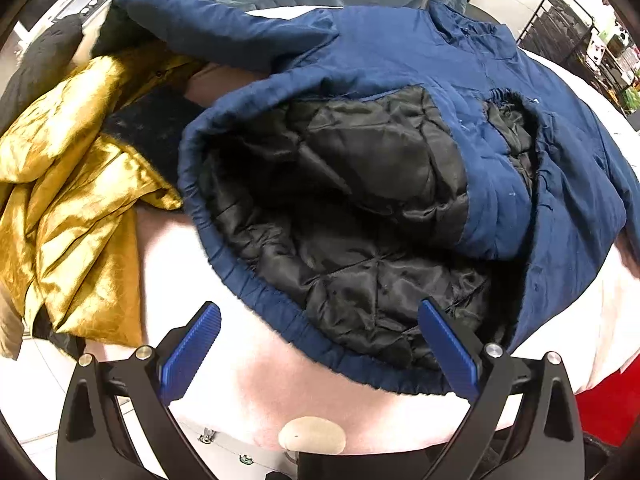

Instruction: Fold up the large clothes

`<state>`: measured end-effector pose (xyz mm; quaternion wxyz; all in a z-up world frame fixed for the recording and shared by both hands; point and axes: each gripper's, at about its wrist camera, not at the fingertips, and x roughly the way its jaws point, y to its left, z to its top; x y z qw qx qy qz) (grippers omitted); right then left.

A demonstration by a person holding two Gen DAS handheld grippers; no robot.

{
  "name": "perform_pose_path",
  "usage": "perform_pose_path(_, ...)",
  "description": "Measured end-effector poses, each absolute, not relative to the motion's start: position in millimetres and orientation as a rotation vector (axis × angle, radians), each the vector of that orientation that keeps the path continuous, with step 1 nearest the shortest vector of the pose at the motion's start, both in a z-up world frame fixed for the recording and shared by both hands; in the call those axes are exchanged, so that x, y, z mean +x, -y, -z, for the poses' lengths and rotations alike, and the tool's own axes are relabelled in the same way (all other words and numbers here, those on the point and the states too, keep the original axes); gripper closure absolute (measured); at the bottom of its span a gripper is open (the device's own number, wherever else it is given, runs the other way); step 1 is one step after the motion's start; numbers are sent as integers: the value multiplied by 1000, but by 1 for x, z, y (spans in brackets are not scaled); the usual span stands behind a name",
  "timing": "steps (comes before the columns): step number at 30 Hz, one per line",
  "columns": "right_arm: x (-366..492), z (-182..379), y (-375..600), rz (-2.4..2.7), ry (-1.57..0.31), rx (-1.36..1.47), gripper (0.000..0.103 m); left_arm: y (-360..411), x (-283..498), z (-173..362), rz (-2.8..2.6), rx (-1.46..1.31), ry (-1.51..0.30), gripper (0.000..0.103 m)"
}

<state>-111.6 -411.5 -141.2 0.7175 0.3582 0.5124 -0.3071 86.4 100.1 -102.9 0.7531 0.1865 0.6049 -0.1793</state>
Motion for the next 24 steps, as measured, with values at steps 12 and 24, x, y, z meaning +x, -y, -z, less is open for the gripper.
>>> perform_pose_path(12,97,155,303,450,-1294,454,33,-195,69,114,184,231,-1387,6)
perform_pose_path(24,65,181,296,596,-1355,87,80,-175,98,112,212,355,-1290,6)
